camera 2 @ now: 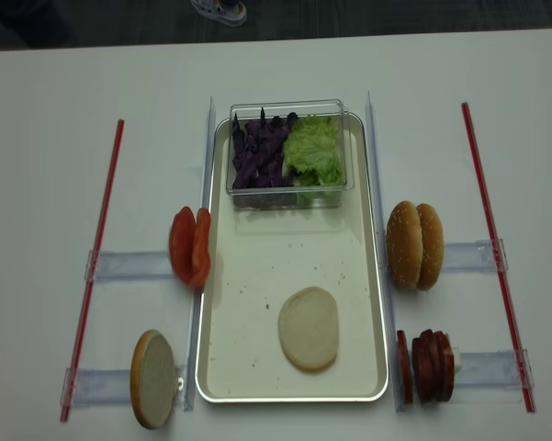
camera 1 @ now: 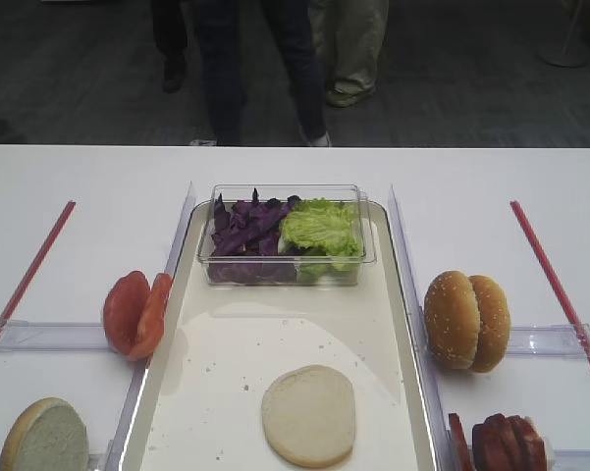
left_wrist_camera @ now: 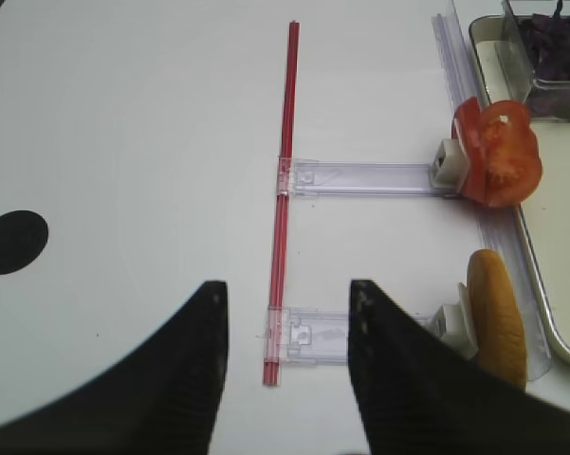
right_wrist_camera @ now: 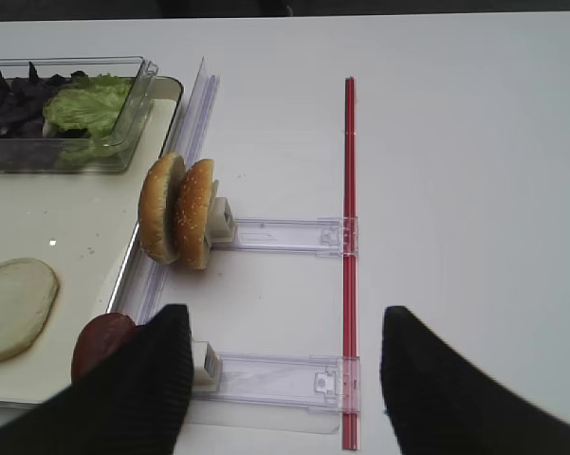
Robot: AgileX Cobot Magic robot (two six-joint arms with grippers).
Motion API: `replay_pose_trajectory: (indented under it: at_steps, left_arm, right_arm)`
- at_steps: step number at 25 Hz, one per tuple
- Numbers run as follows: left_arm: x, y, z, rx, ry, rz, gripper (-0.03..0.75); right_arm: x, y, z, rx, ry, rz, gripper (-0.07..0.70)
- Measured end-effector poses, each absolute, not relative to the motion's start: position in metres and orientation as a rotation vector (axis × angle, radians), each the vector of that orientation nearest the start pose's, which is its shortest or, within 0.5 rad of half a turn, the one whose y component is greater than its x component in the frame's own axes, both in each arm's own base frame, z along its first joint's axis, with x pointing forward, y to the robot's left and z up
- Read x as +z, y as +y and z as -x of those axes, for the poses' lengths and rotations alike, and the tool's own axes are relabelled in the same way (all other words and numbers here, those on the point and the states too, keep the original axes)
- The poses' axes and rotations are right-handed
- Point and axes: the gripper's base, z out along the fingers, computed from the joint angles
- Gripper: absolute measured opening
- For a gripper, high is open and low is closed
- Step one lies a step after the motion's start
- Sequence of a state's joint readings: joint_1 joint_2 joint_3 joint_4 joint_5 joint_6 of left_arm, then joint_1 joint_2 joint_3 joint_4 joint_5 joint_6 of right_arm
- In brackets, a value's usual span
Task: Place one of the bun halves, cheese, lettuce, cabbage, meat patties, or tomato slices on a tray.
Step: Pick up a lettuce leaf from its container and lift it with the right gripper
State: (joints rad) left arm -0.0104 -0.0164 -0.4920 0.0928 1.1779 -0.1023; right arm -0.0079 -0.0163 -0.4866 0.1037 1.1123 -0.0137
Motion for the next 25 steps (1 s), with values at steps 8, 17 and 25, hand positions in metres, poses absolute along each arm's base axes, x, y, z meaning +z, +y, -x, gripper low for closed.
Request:
replay_pose_trajectory:
  at_steps: [8, 17, 25]
  left_arm:
    - [0.2660, 0.0079, 0.0119, 0.047, 2.147, 0.110, 0.289]
    - [0.2660, 0.0079, 0.0119, 0.047, 2.147, 0.110, 0.289]
    - [0.2660, 0.0079, 0.0119, 0.047, 2.147, 0.110, 0.289]
  right_arm:
    - [0.2697, 0.0085, 0.0082, 0.112, 2.090, 0.014, 0.463]
    - [0.2697, 0.0085, 0.0082, 0.112, 2.090, 0.014, 0.463]
    - [0.2697, 0.0085, 0.0082, 0.112, 2.090, 0.014, 0.463]
